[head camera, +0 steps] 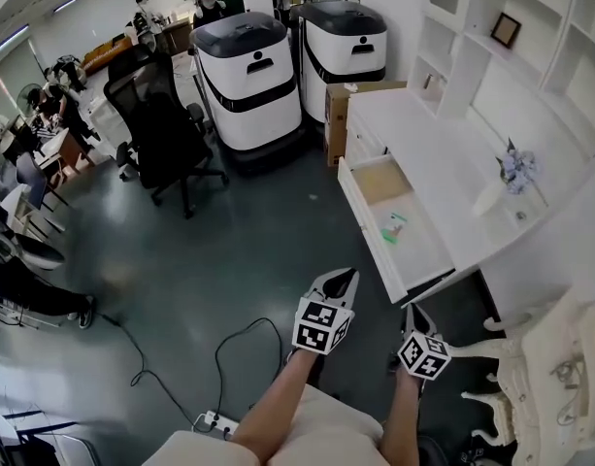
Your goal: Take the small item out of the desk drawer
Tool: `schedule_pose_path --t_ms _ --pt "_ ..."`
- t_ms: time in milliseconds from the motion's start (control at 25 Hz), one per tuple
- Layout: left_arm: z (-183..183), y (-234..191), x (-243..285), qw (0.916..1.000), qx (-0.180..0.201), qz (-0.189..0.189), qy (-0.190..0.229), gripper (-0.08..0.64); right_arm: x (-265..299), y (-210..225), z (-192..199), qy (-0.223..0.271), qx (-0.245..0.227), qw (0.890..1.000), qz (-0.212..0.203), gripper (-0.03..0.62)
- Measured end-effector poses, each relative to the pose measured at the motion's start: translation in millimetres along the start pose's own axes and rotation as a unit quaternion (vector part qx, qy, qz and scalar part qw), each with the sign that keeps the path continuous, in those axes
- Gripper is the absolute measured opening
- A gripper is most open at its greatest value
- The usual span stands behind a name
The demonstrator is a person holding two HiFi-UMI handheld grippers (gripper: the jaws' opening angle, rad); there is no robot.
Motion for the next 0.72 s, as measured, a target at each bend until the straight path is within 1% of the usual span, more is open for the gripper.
schedule_pose_path --t_ms 160,320,400,480,560,720 --pt "-18 -27 46 0.9999 -0.006 0.009 -0.013 0.017 45 8 -15 -0.020 -0.009 1.000 0.005 0.025" --pt "-39 -59 79 0.9993 -0.002 0.024 -0.028 0.017 90 1 -38 -0.028 -0.012 0.999 0.012 0.025" --pt "-44 -76 99 0.9987 -0.001 0.032 -0.040 0.017 113 -1 -46 -0.034 -0.014 0.999 0.014 0.025" --pt "-47 -91 121 0.9980 -0.009 0.041 -0.048 0.017 136 2 -52 -0.039 -0.015 0.999 0.017 0.025" --pt "-52 -104 144 0.9973 -0.014 0.048 -0.053 0.017 156 8 -58 -0.043 -0.015 0.999 0.025 0.025" --pt "-57 -116 186 0.9952 -0.016 0.069 -0.067 0.017 179 26 -65 -0.050 -0.006 0.997 0.055 0.025"
Point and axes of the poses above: the fingertips, and each gripper's own axes: x forward along the fingers, y to its right, z out of its underside, the point moved 3 cm from there along -x, backward along the fingers, and after that the axes turned 8 degrees about -x, right-handed, at the moved point
